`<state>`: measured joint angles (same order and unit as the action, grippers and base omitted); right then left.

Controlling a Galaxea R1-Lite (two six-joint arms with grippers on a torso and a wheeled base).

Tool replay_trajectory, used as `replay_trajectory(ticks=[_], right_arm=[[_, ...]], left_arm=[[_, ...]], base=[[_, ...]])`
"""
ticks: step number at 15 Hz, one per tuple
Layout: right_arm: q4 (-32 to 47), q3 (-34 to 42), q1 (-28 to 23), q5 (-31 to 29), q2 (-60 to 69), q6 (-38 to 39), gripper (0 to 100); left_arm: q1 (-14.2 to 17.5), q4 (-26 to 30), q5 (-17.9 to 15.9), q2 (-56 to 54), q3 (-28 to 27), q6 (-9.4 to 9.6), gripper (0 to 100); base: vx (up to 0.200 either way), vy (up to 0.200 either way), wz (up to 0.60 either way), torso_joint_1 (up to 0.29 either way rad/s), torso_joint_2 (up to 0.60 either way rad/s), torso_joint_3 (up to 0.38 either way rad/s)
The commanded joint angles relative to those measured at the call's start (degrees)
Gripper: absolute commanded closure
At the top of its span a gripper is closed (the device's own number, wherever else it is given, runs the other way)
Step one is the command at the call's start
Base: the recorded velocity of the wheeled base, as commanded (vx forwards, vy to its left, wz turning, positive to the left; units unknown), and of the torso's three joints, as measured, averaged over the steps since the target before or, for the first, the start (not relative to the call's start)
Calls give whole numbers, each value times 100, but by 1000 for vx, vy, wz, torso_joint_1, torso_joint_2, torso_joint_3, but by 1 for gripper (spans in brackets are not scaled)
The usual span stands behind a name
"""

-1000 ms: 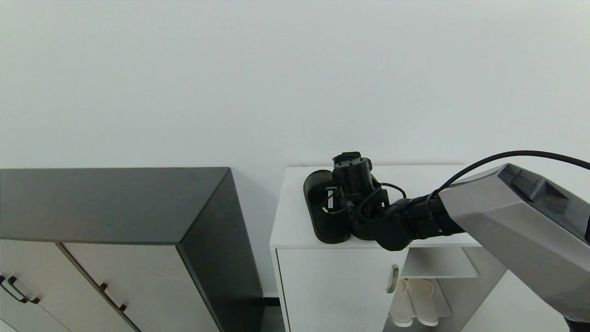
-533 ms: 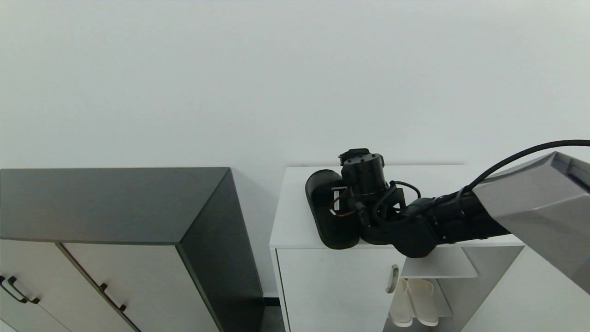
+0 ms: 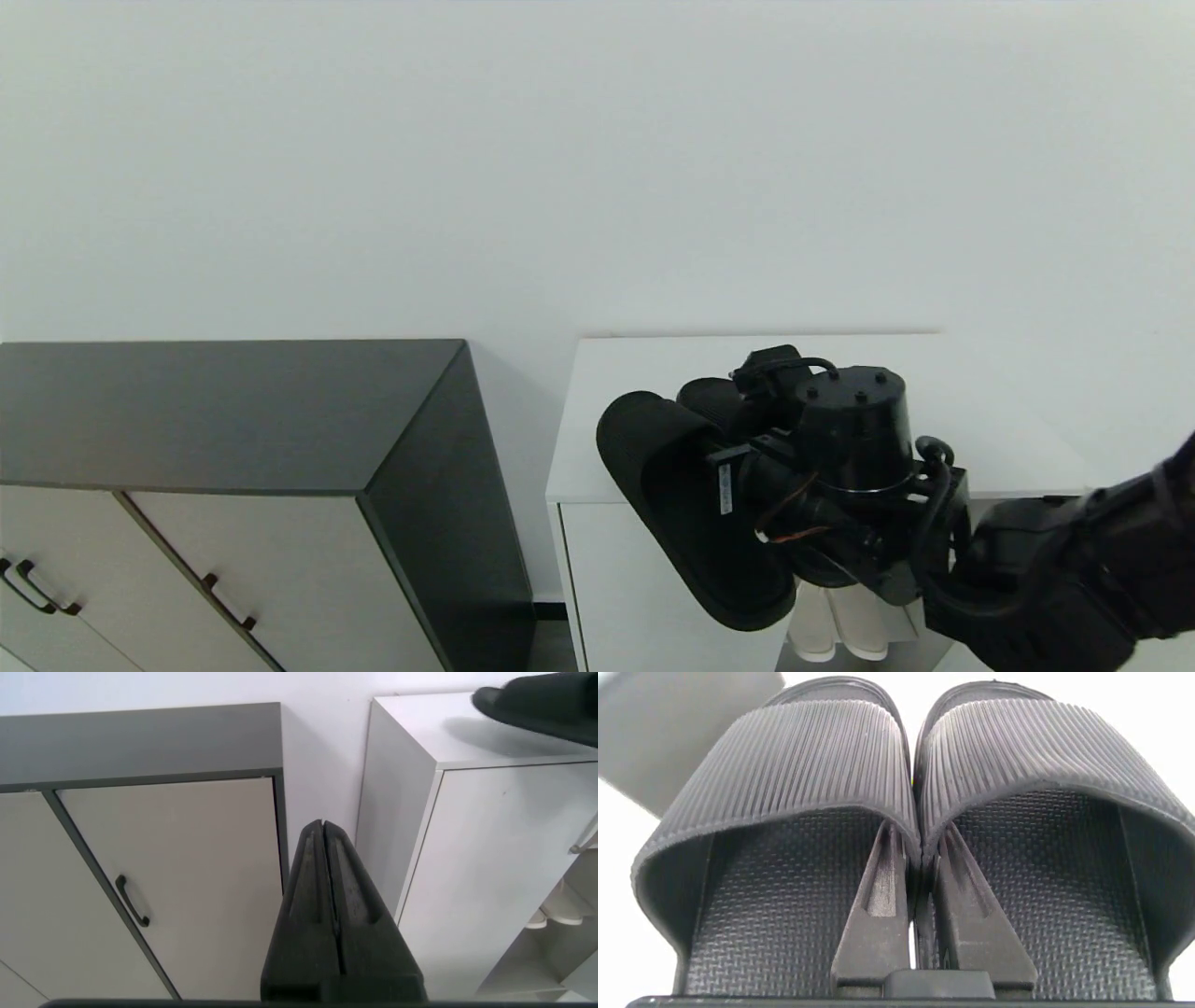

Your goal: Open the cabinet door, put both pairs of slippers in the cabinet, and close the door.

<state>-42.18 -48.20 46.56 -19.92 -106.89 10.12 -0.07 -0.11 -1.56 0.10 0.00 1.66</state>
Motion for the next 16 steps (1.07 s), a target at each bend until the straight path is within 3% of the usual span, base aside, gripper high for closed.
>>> replay_trajectory(ticks=[1, 6, 16], right_arm=[[-10, 250, 47, 14, 370, -10, 100], [-10, 347, 143, 6, 353, -10, 100], [-18, 470, 143, 6, 344, -159, 100]], left_arm=[[-1, -7, 7, -1, -9, -8, 100], [-1, -7, 7, -1, 0, -16, 100], [-1, 2, 7, -1, -9, -16, 100]], base=[[0, 0, 0, 0, 0, 0], [0, 0, 0, 0, 0, 0], [-200, 0, 0, 2, 4, 4]])
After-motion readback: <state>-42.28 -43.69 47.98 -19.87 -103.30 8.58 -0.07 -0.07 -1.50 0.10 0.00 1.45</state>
